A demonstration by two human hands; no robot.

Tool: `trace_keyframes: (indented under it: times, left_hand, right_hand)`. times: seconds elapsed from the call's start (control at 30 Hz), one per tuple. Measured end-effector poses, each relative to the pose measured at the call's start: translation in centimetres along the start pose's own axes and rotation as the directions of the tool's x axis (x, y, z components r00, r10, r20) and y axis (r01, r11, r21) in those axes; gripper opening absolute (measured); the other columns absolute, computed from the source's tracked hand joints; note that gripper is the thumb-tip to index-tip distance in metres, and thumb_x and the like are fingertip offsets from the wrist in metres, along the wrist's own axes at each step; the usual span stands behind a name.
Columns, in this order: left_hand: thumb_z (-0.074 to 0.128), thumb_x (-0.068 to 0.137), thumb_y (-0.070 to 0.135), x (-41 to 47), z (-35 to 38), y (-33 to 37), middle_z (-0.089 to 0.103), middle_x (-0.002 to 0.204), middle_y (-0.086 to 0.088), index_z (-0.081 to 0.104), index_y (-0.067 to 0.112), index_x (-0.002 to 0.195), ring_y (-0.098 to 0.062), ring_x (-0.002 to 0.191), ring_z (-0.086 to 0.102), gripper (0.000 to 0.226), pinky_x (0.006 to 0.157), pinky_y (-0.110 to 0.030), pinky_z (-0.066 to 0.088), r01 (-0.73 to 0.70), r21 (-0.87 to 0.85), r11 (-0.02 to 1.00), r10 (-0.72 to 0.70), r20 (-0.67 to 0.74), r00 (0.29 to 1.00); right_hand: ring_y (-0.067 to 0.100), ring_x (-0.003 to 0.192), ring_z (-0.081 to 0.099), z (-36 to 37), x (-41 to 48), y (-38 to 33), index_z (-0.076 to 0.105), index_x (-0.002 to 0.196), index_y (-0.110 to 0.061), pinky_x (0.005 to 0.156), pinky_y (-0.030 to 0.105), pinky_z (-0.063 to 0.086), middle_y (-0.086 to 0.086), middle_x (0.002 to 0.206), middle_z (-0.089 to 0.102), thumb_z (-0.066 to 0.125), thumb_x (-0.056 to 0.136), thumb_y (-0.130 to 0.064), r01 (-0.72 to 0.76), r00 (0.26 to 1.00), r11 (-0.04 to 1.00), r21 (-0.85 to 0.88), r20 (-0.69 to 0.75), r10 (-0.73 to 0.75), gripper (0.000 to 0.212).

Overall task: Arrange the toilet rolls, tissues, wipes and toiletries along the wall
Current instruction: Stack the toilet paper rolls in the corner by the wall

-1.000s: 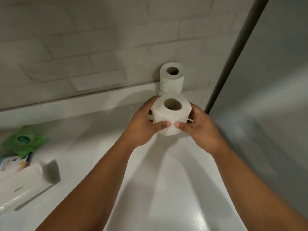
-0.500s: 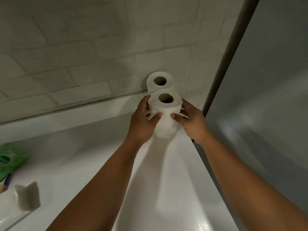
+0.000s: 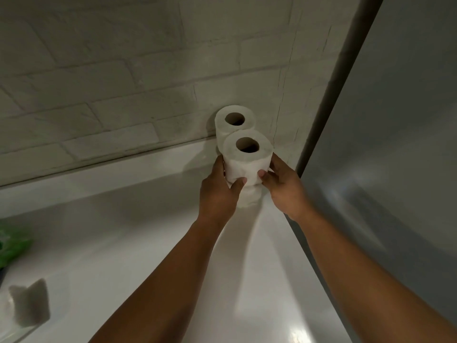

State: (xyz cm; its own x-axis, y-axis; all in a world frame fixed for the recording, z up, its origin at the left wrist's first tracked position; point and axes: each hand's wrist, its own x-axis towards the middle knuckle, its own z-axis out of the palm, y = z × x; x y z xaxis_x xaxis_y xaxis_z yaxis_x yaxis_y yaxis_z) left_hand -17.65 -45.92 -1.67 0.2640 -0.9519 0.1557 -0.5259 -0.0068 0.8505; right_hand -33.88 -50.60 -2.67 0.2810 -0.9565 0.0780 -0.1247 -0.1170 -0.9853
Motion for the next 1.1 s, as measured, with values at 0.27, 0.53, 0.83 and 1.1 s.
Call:
trace_keyframes:
  times: [0.27, 0.53, 0.83, 1.1]
  left_hand:
    - [0.073, 0.086, 0.041, -0.7, 0.2, -0.9, 0.057, 0.137, 0.01, 0.038, 0.032, 0.142, -0.013, 0.121, 0.058, 0.066, 0.101, -0.041, 0.052, 0.026, -0.08, 0.996, -0.026, 0.005, 1.0]
    - [0.088, 0.068, 0.03, -0.4, 0.9, -1.2, 0.051, 0.14, 0.007, 0.031, 0.03, 0.146, -0.016, 0.125, 0.053, 0.096, 0.098, -0.043, 0.054, -0.008, 0.02, 1.0, 0.007, 0.027, 1.0]
    - [0.085, 0.068, 0.03, 0.2, 1.5, -1.1, 0.054, 0.134, 0.003, 0.036, 0.026, 0.142, -0.017, 0.122, 0.055, 0.088, 0.097, -0.042, 0.054, 0.003, 0.043, 0.999, -0.003, 0.003, 1.0]
    - [0.086, 0.068, 0.034, -0.2, 0.1, -1.3, 0.046, 0.143, -0.001, 0.025, 0.024, 0.15, -0.018, 0.127, 0.051, 0.103, 0.101, -0.042, 0.051, 0.046, 0.043, 0.998, -0.048, 0.041, 0.998]
  right_hand:
    - [0.01, 0.125, 0.056, 0.4, -0.7, 0.2, 0.045, 0.142, -0.03, 0.101, 0.041, 0.052, -0.01, 0.137, 0.057, 0.067, 0.09, -0.038, 0.004, 0.998, 1.0, 0.011, -0.057, -0.004, 0.057]
    - [0.013, 0.123, 0.057, 0.5, -0.7, 0.1, 0.046, 0.138, -0.03, 0.1, 0.045, 0.052, -0.008, 0.133, 0.058, 0.072, 0.083, -0.044, -0.03, 0.995, 1.0, 0.003, -0.097, 0.03, 0.063]
    - [0.014, 0.119, 0.059, 0.5, -0.3, 0.1, 0.051, 0.13, -0.031, 0.099, 0.044, 0.053, -0.007, 0.126, 0.061, 0.076, 0.071, -0.058, -0.05, 0.995, 0.999, 0.001, -0.087, 0.05, 0.07]
    - [0.009, 0.129, 0.051, 0.2, -0.3, -1.0, 0.043, 0.141, -0.036, 0.105, 0.042, 0.047, -0.015, 0.137, 0.055, 0.074, 0.079, -0.052, 0.016, 1.0, 1.0, 0.014, 0.004, -0.016, 0.072]
